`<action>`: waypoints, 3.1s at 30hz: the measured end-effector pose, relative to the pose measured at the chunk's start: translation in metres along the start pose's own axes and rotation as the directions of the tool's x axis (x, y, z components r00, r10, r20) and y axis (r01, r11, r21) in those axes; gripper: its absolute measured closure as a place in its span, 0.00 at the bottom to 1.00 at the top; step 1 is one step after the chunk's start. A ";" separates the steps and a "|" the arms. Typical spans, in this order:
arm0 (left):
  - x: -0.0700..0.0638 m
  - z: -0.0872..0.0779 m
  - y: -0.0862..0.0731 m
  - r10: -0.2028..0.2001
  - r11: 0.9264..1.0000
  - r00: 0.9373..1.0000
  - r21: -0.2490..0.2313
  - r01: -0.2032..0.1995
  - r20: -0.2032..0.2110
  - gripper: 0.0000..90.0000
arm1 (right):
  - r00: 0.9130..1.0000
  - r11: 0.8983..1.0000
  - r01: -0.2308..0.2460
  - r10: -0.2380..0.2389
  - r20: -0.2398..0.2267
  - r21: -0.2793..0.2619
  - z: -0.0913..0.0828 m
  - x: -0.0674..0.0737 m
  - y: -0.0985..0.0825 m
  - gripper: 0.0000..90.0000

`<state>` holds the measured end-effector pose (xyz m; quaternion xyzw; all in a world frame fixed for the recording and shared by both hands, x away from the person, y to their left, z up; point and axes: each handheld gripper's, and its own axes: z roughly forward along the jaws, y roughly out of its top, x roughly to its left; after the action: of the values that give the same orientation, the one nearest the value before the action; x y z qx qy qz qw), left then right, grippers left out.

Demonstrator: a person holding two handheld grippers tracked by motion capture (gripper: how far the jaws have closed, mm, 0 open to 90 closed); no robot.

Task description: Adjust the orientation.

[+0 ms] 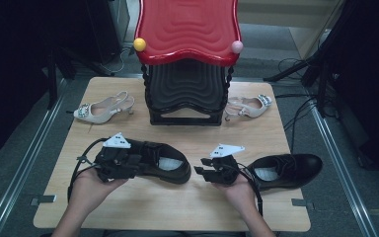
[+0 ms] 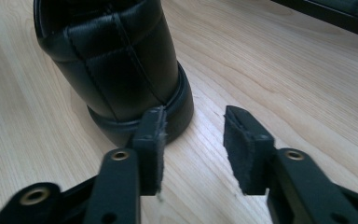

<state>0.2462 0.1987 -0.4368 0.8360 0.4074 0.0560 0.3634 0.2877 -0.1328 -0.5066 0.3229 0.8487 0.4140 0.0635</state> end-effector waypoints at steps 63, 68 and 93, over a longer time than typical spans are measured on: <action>0.049 0.061 -0.043 -0.068 0.994 0.996 0.085 0.063 0.055 0.99 | 0.993 0.997 0.046 -0.040 -0.110 0.056 0.010 0.041 0.003 1.00; 0.049 0.061 -0.045 -0.078 0.994 0.995 0.082 0.074 0.056 0.99 | 0.996 0.999 0.030 -0.027 -0.082 0.044 0.013 0.033 0.007 1.00; 0.044 0.066 -0.043 -0.090 0.996 0.995 0.013 0.090 0.031 1.00 | 0.995 0.997 0.031 -0.025 -0.093 0.068 0.039 0.032 0.025 1.00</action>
<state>0.2734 0.2107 -0.5219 0.8197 0.4392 0.0241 0.3669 0.2899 -0.0765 -0.5082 0.2934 0.8691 0.3978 0.0188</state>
